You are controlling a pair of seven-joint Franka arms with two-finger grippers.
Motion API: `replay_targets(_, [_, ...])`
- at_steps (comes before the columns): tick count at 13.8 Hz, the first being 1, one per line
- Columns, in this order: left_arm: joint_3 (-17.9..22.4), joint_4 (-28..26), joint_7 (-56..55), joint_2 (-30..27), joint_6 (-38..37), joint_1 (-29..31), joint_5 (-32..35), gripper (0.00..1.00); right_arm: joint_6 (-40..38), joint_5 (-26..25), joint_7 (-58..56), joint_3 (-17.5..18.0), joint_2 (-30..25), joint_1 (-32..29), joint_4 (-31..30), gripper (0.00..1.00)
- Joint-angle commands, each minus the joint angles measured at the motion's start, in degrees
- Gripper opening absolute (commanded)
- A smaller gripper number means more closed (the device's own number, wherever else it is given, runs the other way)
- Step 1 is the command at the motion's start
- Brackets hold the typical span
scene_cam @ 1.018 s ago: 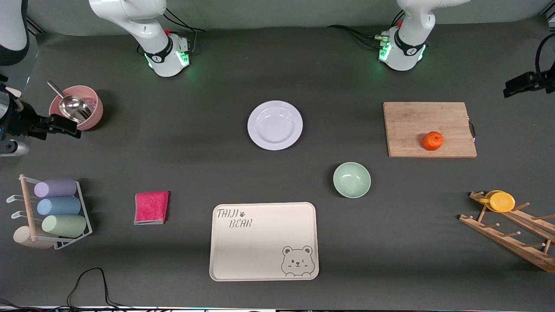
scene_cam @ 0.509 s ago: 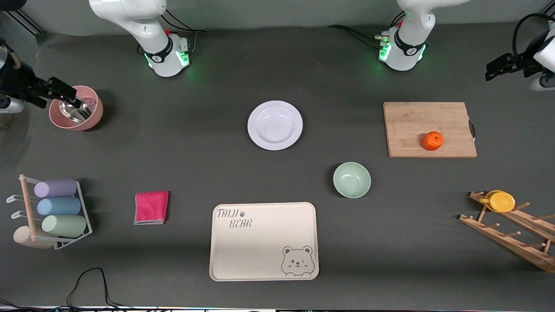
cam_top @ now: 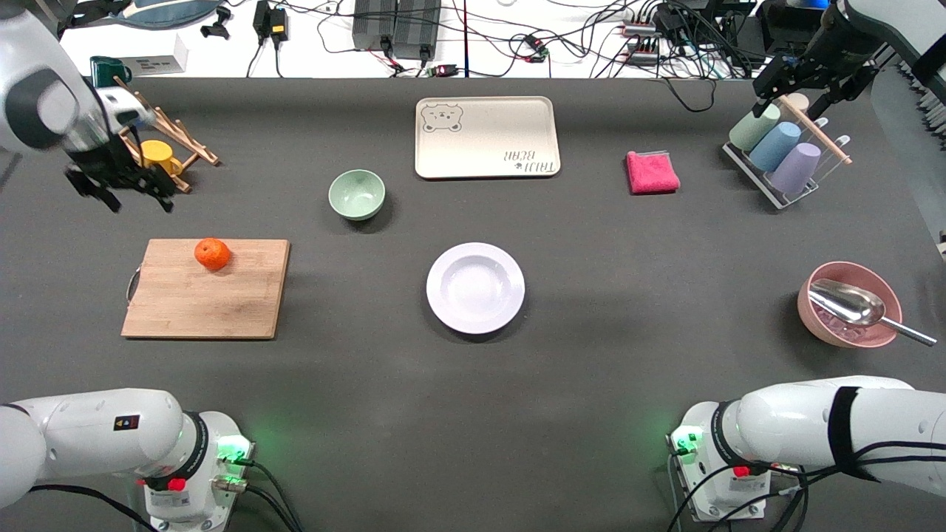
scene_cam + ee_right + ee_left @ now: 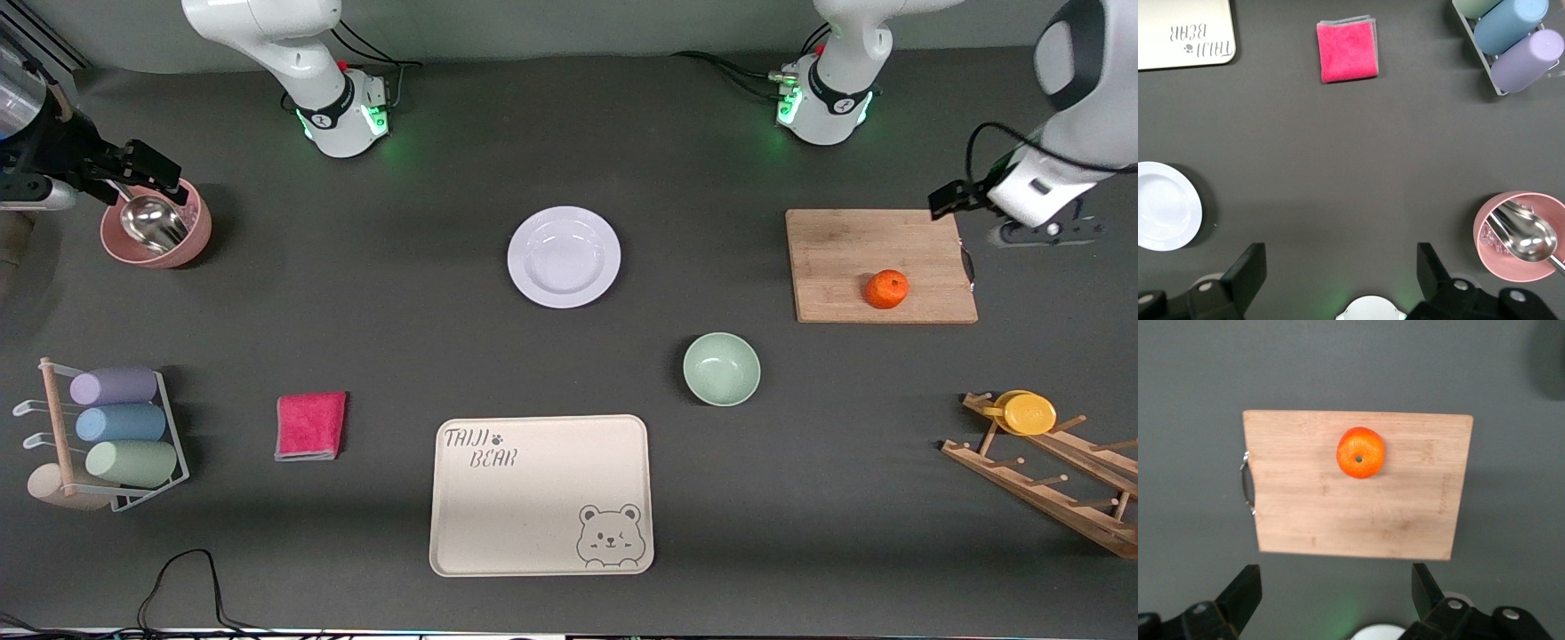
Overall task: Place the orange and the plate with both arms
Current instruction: 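Lower the left gripper onto the orange while the right gripper approaches the plate rim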
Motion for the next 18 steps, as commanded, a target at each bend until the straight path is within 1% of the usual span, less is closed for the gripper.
replay_targets(1, [0.02, -7.5, -0.02, 2.54, 10.7, 0.12, -0.27, 1.0, -2.61, 7.2, 0.8, -2.34, -1.23, 0.42, -1.63, 1.0])
replay_targets(2, [0.02, -8.21, -0.02, 5.08, 13.78, 0.12, -0.36, 1.0, -2.79, 10.02, 0.71, -3.22, -1.31, 0.42, -3.38, 1.0])
replay_targets(4, [0.11, -10.06, 0.07, 8.79, 19.67, 0.21, -0.27, 1.0, -2.79, 14.25, 0.62, -3.41, -1.14, 0.42, -5.67, 1.0])
replay_targets(6, [0.11, -10.68, 0.07, 12.82, 23.55, 0.21, -0.27, 1.0, -1.48, 19.69, -0.51, -3.41, -0.96, 0.51, -9.0, 1.0])
replay_targets(9, [0.11, -10.68, 0.07, 18.01, 29.0, 0.12, -0.27, 1.0, 3.96, 26.99, -7.53, -3.32, -1.31, 1.3, -16.11, 1.0])
replay_targets(10, [0.03, -10.68, 0.07, 19.42, 30.58, 0.12, -0.27, 1.0, 5.45, 29.19, -7.99, -3.32, -1.31, 1.3, -18.4, 1.0])
replay_targets(11, [0.02, -10.68, 0.07, 20.48, 31.82, 0.12, -0.27, 1.0, 6.6, 31.74, -8.26, -3.32, -0.88, 1.21, -20.16, 1.0])
replay_targets(13, [0.02, -10.59, 0.07, 21.54, 33.23, 0.03, -0.27, 1.0, 8.53, 38.84, -10.53, -3.32, 0.0, 1.39, -23.94, 1.0])
replay_targets(14, [0.02, -10.59, 0.07, 21.81, 33.32, 0.03, -0.27, 1.0, 10.2, 41.06, -12.63, -3.23, 0.44, 1.39, -25.79, 1.0])
replay_targets(16, [0.02, -10.5, 0.33, 21.98, 33.58, 0.03, -0.27, 0.99, 13.45, 45.88, -20.78, -3.23, 2.45, 2.78, -29.39, 1.0])
replay_targets(17, [0.11, -10.59, 1.46, 21.99, 33.93, 0.21, 0.16, 0.66, 15.03, 48.78, -24.92, -3.23, 3.6, 2.97, -31.06, 1.0])
replay_targets(18, [0.03, -10.51, 2.95, 21.72, 33.94, 0.12, -0.18, 0.01, 16.7, 51.77, -28.26, -3.23, 4.91, 3.23, -32.91, 1.0])
